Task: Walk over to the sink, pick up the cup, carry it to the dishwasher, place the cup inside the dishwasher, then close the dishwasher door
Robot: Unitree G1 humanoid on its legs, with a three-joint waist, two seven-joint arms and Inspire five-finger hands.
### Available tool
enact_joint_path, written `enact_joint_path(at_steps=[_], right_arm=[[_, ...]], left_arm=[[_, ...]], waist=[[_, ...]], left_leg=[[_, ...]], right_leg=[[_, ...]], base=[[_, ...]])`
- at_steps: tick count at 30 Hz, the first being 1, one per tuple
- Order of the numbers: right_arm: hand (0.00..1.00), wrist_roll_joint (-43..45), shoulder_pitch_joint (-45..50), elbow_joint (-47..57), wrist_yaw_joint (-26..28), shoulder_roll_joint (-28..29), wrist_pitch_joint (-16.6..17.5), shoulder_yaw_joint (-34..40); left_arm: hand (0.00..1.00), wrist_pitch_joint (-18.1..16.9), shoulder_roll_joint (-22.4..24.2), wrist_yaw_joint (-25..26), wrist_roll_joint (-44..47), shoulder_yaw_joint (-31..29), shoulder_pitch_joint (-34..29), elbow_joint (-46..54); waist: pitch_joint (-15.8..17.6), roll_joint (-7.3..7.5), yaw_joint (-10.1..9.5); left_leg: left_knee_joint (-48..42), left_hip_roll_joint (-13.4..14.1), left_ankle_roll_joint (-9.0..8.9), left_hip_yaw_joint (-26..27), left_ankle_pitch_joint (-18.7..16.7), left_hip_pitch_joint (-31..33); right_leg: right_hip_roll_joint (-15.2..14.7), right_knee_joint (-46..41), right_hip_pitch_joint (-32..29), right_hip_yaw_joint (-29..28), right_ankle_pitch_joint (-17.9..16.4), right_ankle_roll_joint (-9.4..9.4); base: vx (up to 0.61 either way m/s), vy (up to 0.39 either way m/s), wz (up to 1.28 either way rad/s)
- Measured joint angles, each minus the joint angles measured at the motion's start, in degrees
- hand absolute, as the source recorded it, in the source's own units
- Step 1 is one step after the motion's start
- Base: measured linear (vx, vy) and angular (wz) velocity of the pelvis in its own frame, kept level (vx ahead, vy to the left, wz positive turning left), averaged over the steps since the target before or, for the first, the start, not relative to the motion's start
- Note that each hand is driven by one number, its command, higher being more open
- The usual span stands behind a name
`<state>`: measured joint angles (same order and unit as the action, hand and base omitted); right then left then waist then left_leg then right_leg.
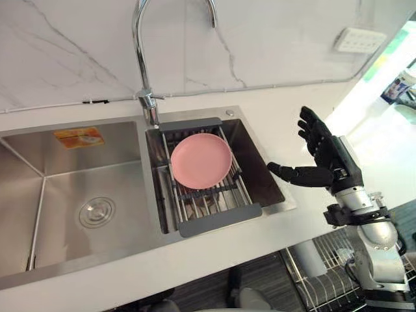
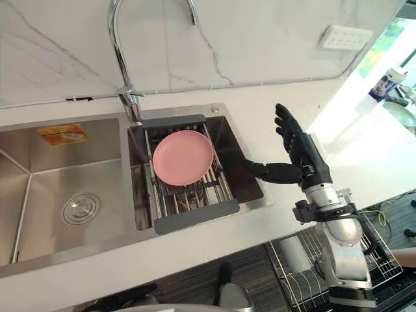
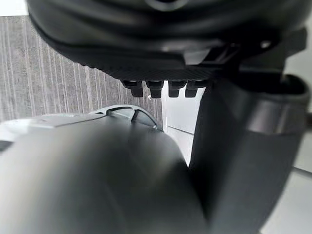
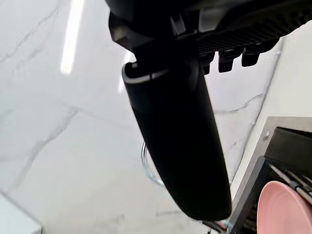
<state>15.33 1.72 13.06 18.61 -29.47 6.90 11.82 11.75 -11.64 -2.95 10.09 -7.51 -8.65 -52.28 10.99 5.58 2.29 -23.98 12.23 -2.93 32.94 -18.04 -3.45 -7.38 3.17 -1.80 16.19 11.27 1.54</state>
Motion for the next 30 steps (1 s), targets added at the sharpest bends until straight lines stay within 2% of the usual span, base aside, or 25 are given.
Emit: enact_joint_path(at_steps=[2, 6, 18, 21, 30], right_arm=[[1.0, -1.37, -1.73, 0.06, 2.88, -1.63, 0.0, 0.0], [1.0, -2.29, -1.8, 0.19, 4.34, -2.33, 0.0, -0.01], [1.0, -15.03, -4.01, -2.2, 3.33, -4.12, -1.41, -5.71], [1.0, -16.39, -4.16, -3.73, 2.94, -4.12, -2.42, -6.29], [1.0, -20.17, -5.81, -8.19, 2.51, -4.12, -3.02, -9.15]], left_arm=[[1.0, 0.0, -0.28, -0.08, -0.03, 0.03, 0.08, -0.02], [1.0, 0.17, -0.81, -0.19, -0.01, 0.09, 0.08, -0.38], [1.0, 0.3, -1.12, -0.64, 0.13, 0.15, 0.88, -1.75], [1.0, 0.38, -1.04, -0.65, 0.12, 0.15, 1.03, -1.75], [1.0, 0.67, -0.93, -0.68, 0.07, 0.17, 1.03, -1.88]], waist=[[-0.26, 0.4, -0.1], [-0.67, 1.01, -0.03], [-1.58, 1.2, -0.56], [-1.81, 1.21, -1.31], [-2.02, 1.19, -1.45]], left_leg=[[-1.52, 0.65, -0.06, -0.37, -0.76, 0.7], [-2.89, 1.17, 0.11, -0.59, -1.56, 1.39], [-3.86, 1.43, 0.37, -3.31, -1.73, 2.53], [-3.79, 1.37, 0.41, -3.61, -1.71, 2.53], [-2.24, -0.21, 1.15, -4.93, -0.68, 2.48]], right_leg=[[0.14, -0.31, -0.07, 0.19, 0.02, 0.13], [0.08, -0.91, -0.35, 0.31, -0.09, 0.31], [-0.14, -1.24, 0.91, 3.06, -0.03, 0.71], [-0.24, -1.56, 1.07, 3.39, 0.0, 0.76], [-1.63, -2.39, 1.35, 5.09, -0.06, 0.84]], base=[[-0.03, 0.009, 0.04], [-0.01, 0.012, 0.01], [0.02, 0.002, 0.11], [0.03, 0.0, 0.06], [0.01, 0.013, 0.1]])
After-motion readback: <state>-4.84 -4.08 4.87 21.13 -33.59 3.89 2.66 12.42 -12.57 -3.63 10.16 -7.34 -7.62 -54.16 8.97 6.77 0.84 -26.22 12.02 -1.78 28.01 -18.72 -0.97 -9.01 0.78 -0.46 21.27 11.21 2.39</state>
